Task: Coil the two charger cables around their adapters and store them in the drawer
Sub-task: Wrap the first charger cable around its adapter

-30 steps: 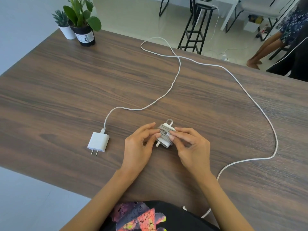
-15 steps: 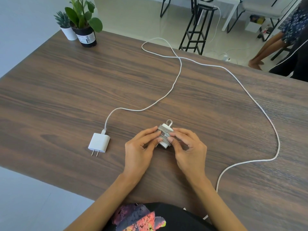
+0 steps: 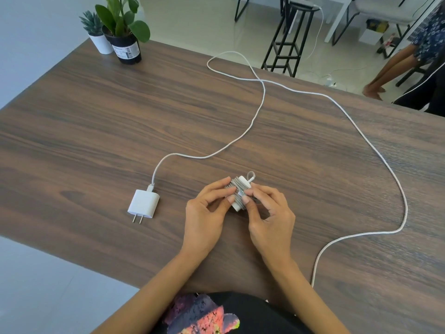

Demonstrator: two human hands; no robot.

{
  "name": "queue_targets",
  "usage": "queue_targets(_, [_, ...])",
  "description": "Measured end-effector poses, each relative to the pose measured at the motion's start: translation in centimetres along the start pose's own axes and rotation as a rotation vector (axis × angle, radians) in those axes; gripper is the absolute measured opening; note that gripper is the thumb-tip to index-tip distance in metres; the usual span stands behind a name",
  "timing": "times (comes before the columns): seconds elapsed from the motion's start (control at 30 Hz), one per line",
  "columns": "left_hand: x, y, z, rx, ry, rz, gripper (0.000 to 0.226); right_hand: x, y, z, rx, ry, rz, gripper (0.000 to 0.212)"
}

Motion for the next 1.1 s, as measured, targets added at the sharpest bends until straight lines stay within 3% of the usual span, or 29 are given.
queue_targets(0.3, [0.3, 0.6, -0.3, 0.042, -0.046, -0.083, 0.017, -0.1, 0.1, 0.1, -0.003, 0.015, 0.001, 0.018])
queue_targets(0.7, [0.5, 1.0, -0.5, 0.079, -0.018, -0.023, 0.021, 0.3, 0.0, 0.5, -0.01, 0.1, 0.072, 0.018])
queue_targets(0.9, [0.7, 1.5, -0.7, 0.089, -0.123, -0.069, 0.016, 0.1, 0.2, 0.7, -0.043, 0.102, 0.09, 0.015])
queue_targets(1.1, [0.5, 1.3, -0.5, 0.116, -0.102, -0.036, 0.025, -0.1, 0.2, 1.0, -0.026, 0.177, 0.132, 0.025])
Point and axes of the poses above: each hand's wrist, its own y-axis towards the middle knuckle, its own z-axis out of the palm, x = y × z, the point moved 2 cm from there along y, towards the middle knuckle, and after that the axes turned 14 degrees about -y, right-handed, at the moved point
